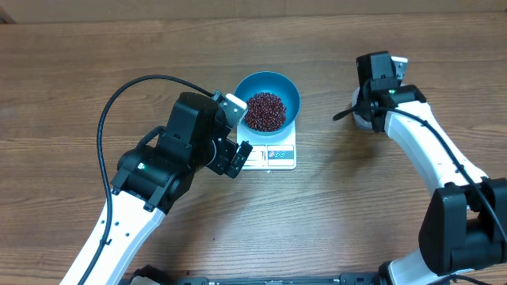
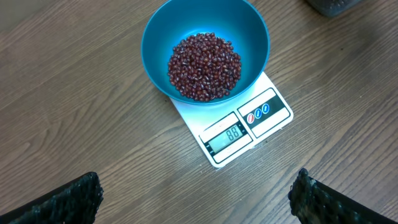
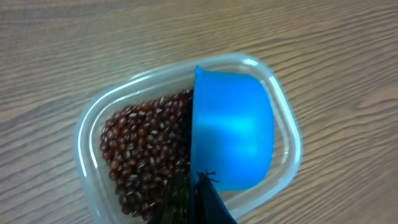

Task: Scoop item into bowl and weigh 150g on scale
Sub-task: 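Scoop more beans from the container with the right gripper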

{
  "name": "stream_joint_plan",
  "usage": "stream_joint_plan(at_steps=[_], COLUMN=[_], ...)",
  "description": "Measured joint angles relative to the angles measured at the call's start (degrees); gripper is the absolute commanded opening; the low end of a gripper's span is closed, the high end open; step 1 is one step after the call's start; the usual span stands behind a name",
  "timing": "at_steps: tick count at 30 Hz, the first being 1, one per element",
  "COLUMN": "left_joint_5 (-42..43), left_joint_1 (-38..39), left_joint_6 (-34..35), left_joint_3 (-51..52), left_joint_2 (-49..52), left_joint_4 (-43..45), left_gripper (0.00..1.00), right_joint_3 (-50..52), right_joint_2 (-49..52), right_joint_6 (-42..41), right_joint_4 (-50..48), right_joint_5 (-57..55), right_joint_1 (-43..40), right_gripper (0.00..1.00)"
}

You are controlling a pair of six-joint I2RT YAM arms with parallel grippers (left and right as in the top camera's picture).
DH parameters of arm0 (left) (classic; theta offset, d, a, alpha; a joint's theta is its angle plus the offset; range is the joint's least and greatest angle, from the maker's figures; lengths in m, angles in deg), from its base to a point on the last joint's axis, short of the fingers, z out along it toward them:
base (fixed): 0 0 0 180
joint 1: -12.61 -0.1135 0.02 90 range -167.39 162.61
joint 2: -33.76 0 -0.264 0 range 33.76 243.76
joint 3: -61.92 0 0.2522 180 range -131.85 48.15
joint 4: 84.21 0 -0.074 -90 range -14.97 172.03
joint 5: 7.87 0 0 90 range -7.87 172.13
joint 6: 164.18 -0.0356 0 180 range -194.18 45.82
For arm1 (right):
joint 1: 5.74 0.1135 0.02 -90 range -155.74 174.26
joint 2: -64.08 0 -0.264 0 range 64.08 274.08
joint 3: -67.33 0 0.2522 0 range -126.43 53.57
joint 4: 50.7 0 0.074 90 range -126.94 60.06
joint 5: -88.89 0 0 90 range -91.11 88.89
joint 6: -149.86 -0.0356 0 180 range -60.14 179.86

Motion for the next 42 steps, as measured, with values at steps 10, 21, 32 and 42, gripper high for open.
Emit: stream_joint_plan(at_steps=[10, 21, 32, 42], left_joint_5=[0.0, 0.0, 0.0, 0.0], left_joint_1=[0.0, 0.0, 0.0, 0.0], left_joint_6=[0.0, 0.0, 0.0, 0.0], left_joint_3=[0.0, 0.0, 0.0, 0.0], left_joint_2=[-0.02, 0.0, 0.0, 0.0], left_joint_4=[0.0, 0.0, -0.02, -0.02], left_gripper=[0.99, 1.0, 0.99, 1.0], right_joint_3=[0.87, 1.25, 1.25, 1.25], right_joint_2=[0.0, 0.0, -0.83, -0.96], right_joint_6=[0.0, -1.75, -3.58, -3.3], right_joint_4=[-0.63, -2.82, -4.68, -4.04], right_joint_5=[7.41, 16.24, 32.52, 44.37], right_joint_1=[-0.09, -1.11, -9.55, -16.65], right_gripper=[0.04, 0.04, 0.04, 0.04])
